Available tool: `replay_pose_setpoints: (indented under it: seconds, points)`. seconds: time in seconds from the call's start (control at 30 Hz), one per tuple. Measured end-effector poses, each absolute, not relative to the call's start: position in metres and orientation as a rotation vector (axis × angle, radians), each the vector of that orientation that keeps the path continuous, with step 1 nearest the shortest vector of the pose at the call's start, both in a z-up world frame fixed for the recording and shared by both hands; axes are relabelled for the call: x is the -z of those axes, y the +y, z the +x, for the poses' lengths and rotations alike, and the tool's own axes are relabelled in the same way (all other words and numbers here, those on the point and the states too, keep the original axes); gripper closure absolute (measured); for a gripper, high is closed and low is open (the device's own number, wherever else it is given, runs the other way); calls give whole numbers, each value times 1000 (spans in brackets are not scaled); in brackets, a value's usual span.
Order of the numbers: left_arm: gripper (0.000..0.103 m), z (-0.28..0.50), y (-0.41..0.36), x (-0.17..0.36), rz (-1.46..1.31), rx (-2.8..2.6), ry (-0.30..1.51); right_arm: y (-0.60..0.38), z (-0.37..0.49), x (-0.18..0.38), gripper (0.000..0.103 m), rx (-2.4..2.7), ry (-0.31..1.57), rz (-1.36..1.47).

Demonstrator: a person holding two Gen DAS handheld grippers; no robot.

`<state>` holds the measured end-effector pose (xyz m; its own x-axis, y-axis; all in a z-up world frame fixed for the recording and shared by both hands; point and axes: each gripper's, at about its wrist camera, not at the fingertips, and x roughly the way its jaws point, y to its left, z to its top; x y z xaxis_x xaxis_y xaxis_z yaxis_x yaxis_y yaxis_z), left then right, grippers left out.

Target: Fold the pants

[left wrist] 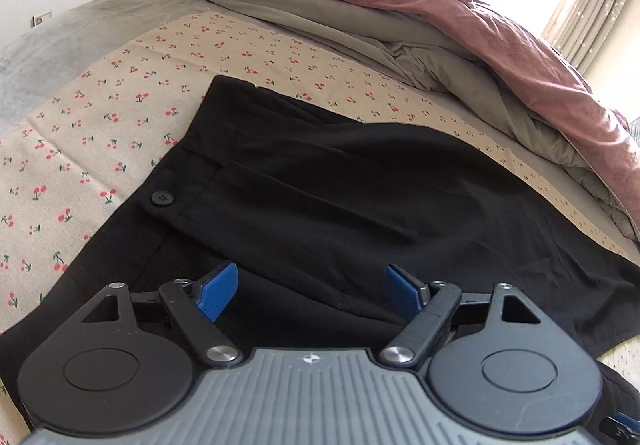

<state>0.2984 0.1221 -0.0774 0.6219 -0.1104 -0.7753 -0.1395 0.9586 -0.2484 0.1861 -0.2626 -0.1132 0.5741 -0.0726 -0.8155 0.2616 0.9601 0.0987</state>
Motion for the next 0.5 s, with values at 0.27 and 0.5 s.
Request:
replay_pose_setpoints:
  seconds: [0.27,0.5]
  points:
    - [12,268,36,87,-104,289,920,-247,196,113,44,165,946,264]
    - [12,278,-31,122,67,377,949,-239,195,126,44,144,1020,215]
